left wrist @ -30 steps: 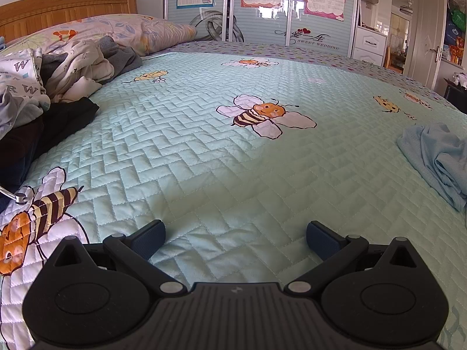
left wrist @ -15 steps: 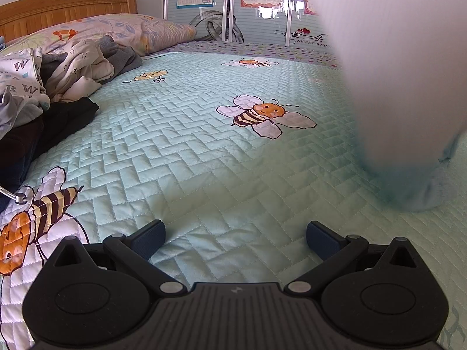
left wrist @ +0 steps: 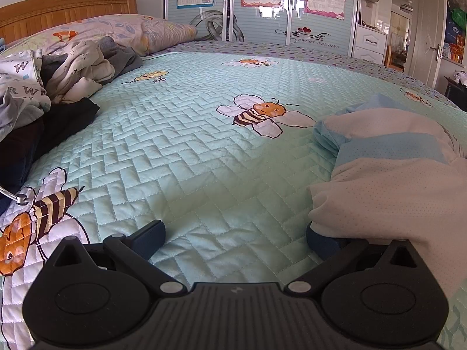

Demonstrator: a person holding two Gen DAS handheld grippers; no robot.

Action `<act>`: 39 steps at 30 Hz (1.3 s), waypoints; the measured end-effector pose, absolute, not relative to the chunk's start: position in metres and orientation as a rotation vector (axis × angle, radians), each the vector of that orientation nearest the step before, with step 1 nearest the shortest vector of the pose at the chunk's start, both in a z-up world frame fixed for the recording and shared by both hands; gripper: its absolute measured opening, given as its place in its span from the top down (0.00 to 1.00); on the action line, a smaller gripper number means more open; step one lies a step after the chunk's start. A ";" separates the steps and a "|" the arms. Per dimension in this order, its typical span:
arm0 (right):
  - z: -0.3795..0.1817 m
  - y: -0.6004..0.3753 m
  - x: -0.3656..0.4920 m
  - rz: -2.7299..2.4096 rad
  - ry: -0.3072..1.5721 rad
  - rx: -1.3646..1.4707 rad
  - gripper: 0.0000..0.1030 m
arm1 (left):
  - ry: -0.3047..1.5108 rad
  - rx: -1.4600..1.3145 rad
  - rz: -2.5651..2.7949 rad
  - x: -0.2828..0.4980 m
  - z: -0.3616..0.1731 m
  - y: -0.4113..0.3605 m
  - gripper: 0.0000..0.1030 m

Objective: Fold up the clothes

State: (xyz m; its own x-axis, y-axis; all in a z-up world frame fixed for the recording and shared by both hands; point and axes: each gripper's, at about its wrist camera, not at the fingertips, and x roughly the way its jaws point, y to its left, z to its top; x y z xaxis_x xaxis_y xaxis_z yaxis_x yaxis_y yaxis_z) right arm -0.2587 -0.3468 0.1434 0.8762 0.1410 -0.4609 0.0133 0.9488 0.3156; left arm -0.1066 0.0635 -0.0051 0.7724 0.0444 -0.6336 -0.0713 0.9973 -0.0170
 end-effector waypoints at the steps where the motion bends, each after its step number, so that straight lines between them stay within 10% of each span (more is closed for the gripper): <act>1: 0.143 -0.322 -0.240 0.141 0.520 0.285 0.31 | 0.685 -0.041 0.063 -0.107 -0.005 0.064 0.00; 17: 0.039 -0.237 -0.093 0.373 0.823 0.874 0.24 | 0.682 -0.050 0.057 -0.107 -0.005 0.066 0.00; 34: 0.034 -0.136 -0.051 0.414 0.835 0.777 0.24 | 0.682 -0.051 0.057 -0.107 -0.005 0.066 0.00; 35: 0.035 -0.128 -0.048 0.421 0.830 0.751 0.30 | 0.682 -0.051 0.057 -0.107 -0.005 0.066 0.00; 38: 0.040 -0.109 -0.045 0.427 0.855 0.648 0.97 | 0.682 -0.051 0.057 -0.107 -0.005 0.066 0.00; 39: 0.044 -0.105 -0.047 0.427 0.838 0.627 0.96 | 0.682 -0.051 0.057 -0.107 -0.005 0.066 0.00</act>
State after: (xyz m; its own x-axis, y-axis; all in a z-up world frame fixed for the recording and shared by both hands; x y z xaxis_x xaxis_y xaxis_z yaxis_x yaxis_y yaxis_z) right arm -0.0465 -0.1049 0.0442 0.6029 0.5773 -0.5507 -0.1053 0.7418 0.6623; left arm -0.1069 0.0658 -0.0049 0.7750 0.0360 -0.6309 -0.0693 0.9972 -0.0281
